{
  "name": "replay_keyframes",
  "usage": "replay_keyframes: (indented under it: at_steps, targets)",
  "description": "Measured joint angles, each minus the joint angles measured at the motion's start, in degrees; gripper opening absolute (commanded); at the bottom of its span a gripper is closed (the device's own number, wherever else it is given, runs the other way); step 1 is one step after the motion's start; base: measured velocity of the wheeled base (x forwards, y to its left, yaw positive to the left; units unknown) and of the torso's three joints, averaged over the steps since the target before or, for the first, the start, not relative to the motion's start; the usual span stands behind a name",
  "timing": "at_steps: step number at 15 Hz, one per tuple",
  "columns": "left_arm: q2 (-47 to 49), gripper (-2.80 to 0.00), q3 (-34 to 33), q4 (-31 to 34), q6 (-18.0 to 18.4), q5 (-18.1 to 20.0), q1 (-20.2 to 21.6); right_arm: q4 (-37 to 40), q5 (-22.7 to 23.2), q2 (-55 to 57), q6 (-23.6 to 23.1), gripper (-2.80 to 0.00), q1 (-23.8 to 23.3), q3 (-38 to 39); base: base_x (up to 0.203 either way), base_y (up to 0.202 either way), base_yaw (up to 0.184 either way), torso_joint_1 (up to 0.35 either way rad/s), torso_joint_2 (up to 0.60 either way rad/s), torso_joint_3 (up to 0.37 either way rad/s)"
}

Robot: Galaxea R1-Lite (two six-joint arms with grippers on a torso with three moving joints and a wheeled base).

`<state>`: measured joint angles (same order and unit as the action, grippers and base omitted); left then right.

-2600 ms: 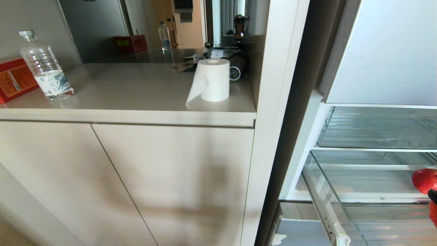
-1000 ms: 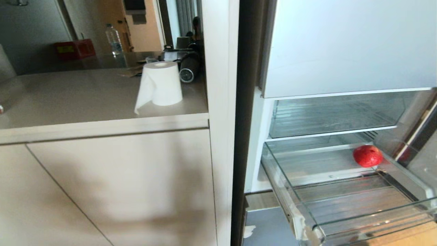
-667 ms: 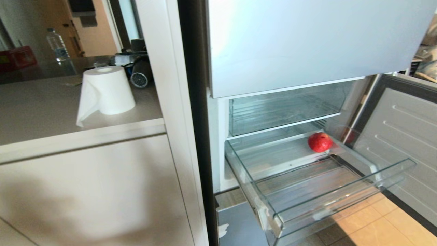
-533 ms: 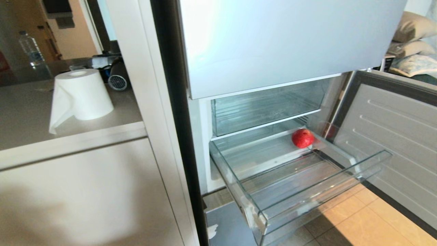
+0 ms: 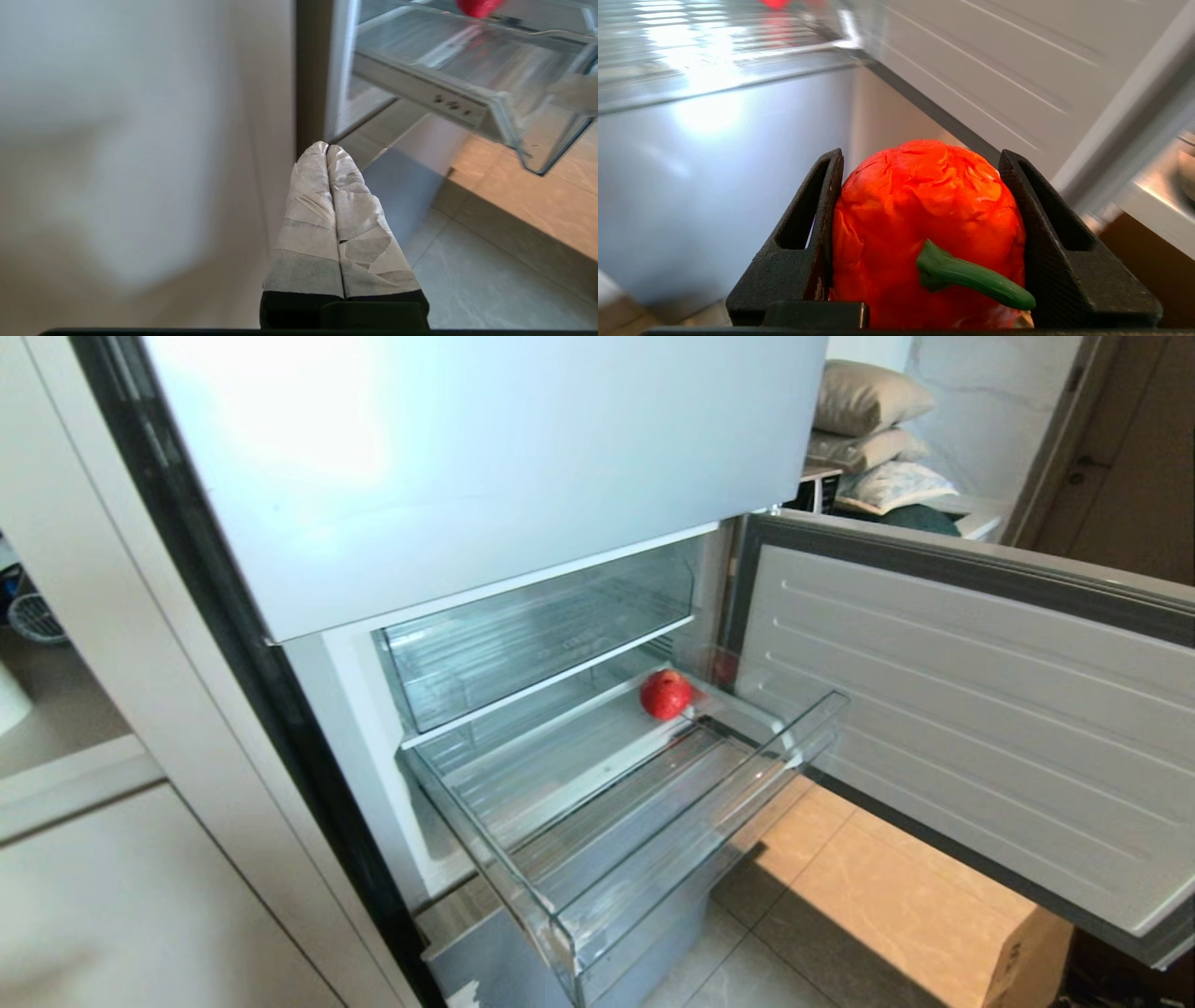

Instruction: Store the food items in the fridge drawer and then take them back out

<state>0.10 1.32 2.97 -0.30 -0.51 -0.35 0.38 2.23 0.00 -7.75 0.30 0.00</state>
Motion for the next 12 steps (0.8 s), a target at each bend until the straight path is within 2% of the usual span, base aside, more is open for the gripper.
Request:
replay_keyframes:
  at_steps: [4,6,9,10,12]
  targets:
    - [0.0,-2.80,0.0,0.0,0.0,0.0,0.0,0.5,-1.8,1.7,0.3,-2.80,-0.1,-1.3,0.001,0.000,-0.014,0.001,0.00,0.001]
    - [0.0,-2.80,0.0,0.0,0.0,0.0,0.0,0.4,-6.1,7.2,2.9,-2.80,-0.2,-4.9,0.000,0.000,0.000,0.000,0.00,0.000]
    - [0.0,-2.80,0.0,0.0,0.0,0.0,0.0,-0.1,-13.4,19.9,9.5,-2.80,-1.0,-11.2,0.000,0.000,0.000,0.000,0.00,0.000]
    - [0.0,-2.80,0.0,0.0,0.0,0.0,0.0,-0.6,-15.8,24.3,11.6,-2.80,-2.9,-12.8,0.000,0.000,0.000,0.000,0.00,0.000]
    - [0.0,-2.80,0.0,0.0,0.0,0.0,0.0,-3.6,-17.7,33.0,14.9,-2.80,-11.8,-15.7,0.000,0.000,0.000,0.000,0.00,0.000]
